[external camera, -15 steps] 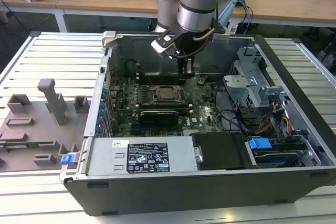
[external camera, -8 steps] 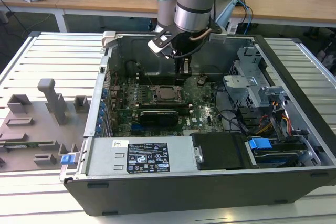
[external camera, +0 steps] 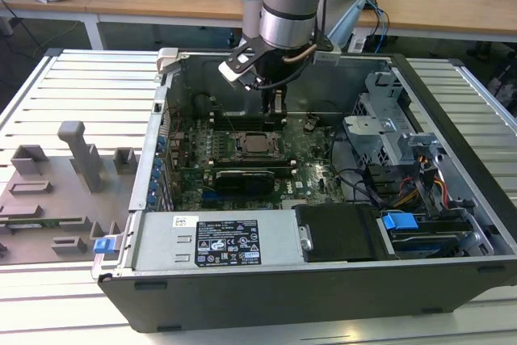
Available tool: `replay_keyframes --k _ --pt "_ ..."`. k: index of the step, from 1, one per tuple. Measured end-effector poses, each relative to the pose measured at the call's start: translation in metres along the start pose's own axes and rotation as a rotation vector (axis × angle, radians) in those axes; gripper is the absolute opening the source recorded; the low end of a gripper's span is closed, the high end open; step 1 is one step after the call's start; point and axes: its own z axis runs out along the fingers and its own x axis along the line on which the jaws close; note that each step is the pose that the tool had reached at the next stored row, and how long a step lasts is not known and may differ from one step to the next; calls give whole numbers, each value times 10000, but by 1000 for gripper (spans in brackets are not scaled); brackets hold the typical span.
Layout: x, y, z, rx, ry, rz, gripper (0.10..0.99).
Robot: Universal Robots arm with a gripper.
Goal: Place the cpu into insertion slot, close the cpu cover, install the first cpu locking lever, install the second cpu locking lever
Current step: 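Close the cpu cover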
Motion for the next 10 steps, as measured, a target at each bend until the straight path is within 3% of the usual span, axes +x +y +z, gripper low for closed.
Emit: replay_keyframes --k 10 --pt "-2 -154 8 1 -1 -1 106"
